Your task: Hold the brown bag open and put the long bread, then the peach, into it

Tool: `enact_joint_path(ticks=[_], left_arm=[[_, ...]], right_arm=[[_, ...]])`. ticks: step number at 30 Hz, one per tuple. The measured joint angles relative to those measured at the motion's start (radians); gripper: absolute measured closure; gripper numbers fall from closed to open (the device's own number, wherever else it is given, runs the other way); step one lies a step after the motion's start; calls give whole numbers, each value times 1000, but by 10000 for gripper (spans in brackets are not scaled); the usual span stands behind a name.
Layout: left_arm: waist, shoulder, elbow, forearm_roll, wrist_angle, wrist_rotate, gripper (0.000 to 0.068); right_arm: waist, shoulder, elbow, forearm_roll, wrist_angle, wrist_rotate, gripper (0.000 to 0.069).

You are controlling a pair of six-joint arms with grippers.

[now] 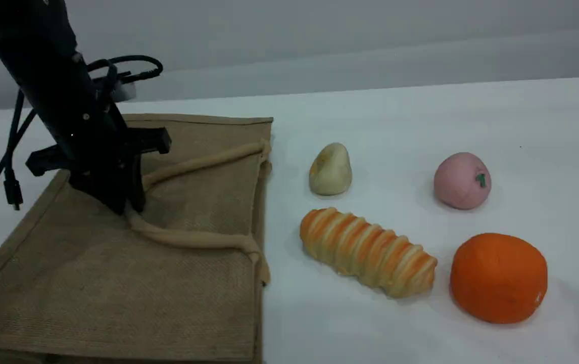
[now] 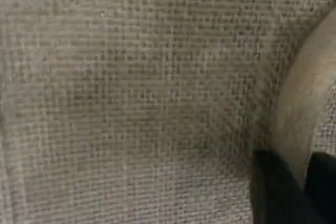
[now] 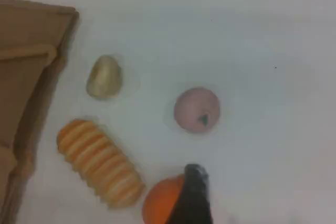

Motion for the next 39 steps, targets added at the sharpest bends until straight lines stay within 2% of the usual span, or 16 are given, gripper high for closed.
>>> enact_joint_path(ticks=[3,6,16,19,25,33,39], left_arm=[[0,0,0,0,3,18,591],[0,-2,0,0,6,28,594],[1,-123,-26,24,31,176,594],[1,-181,-61,35,88,185,594],[1,-276,-122,34,200,282,594],[1,-328,-206,28,315,333,594],[1,-361,-280,-34,353,362,594]], right_arm=[[0,0,0,0,0,0,120],[0,0,0,0,-4,0,120],[0,12,0,28,-93,-7,120],[0,47,0,48,-92,-28,120],[0,146,0,51,-93,-34,120],[1,272,0,103,-94,-107,120],[1,319,0,197,-94,-209,120]])
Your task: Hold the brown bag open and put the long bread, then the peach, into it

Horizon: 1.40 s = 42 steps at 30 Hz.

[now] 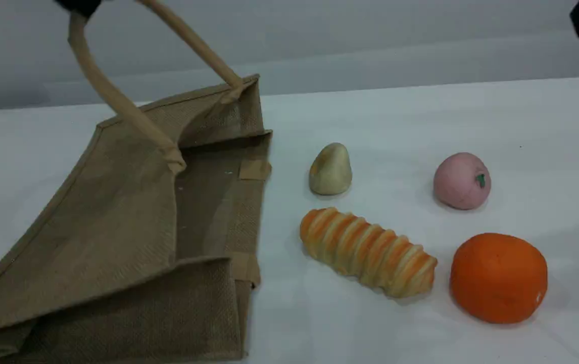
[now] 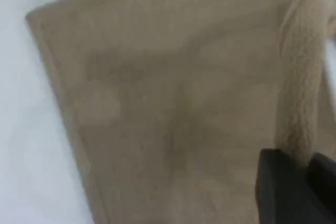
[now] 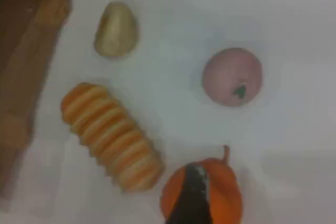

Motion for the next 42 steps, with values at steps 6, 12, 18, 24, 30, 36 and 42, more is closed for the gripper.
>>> enact_joint_path(ticks=[6,12,18,24,30,36,42], left_arm=[[0,-4,-98,-57,75,46,594],[0,-4,-190,-131,116,102,594],[0,-4,-261,-154,162,101,594],[0,-4,-269,-160,164,139,594],[0,-4,-269,-173,164,235,595],[0,-4,-269,-174,163,308,595],[0,-4,-269,-176,162,415,595]], right_arm=[[0,28,0,51,37,-90,120],[0,80,0,102,60,-243,120],[77,153,0,128,52,-438,120],[212,244,0,125,-22,-609,120],[314,350,0,125,-158,-636,120],[382,455,0,124,-256,-664,120],[398,543,0,121,-323,-677,120]])
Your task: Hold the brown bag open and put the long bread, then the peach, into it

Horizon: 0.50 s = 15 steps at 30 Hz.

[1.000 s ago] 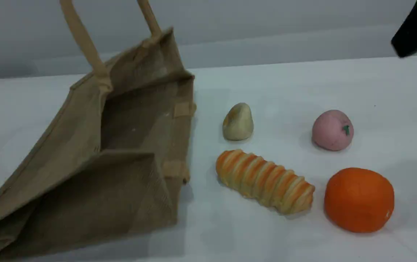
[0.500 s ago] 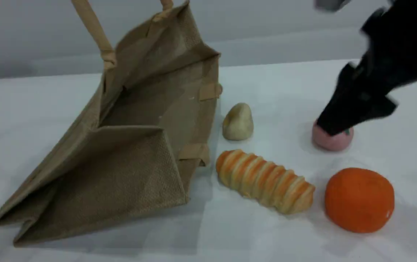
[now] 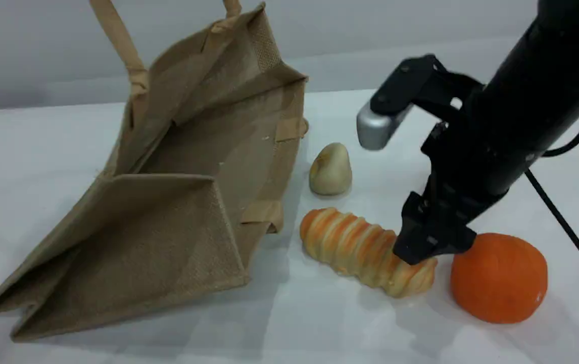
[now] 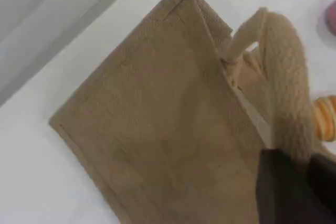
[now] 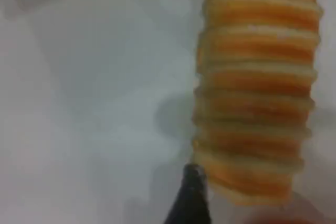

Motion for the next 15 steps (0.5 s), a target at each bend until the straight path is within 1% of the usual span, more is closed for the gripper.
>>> enact_joint_path(ticks=[3,4,10,15], left_arm=[[0,0,0,-1,0,52,595],[0,0,0,-1,0,56,595],[0,0,0,-34,1,56,595],[0,0,0,-34,1,55,595]], right_arm=[[0,11,-1,0,-7,0,120],[0,11,-5,9,-14,0,120],[0,13,-34,53,-20,-12,120],[0,43,-58,67,-8,-12,120]])
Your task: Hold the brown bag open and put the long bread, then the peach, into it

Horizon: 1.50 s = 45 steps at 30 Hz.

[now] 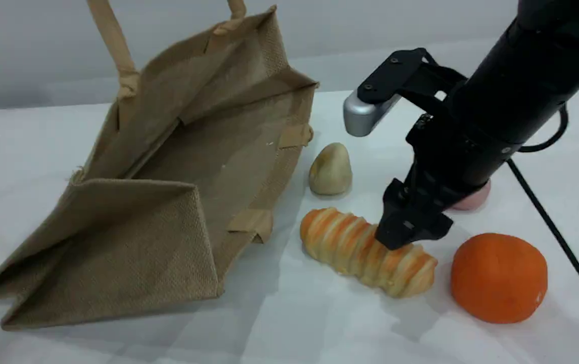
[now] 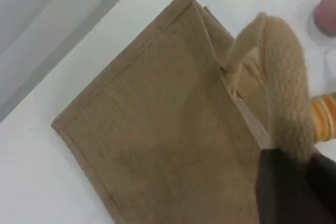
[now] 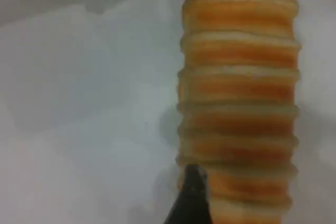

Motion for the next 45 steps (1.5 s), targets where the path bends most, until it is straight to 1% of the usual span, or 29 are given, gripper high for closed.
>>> enact_joint_path(ticks=[6,21,24,29,41,45], left_arm=[[0,0,0,0,-1,0,595],[0,0,1,0,-1,0,595],[0,0,1,0,-1,0,595],[0,0,1,0,-1,0,595],[0,0,1,0,-1,-3,595],[0,0,1,0,-1,-4,595]], right_arm=[[0,60,-13,28,3,-27,120],[0,112,-13,73,-7,-52,120],[0,113,-13,73,-10,-52,137],[0,113,-13,88,-10,-52,206],[0,113,-13,92,33,-52,461],[0,113,-13,97,39,-52,517]])
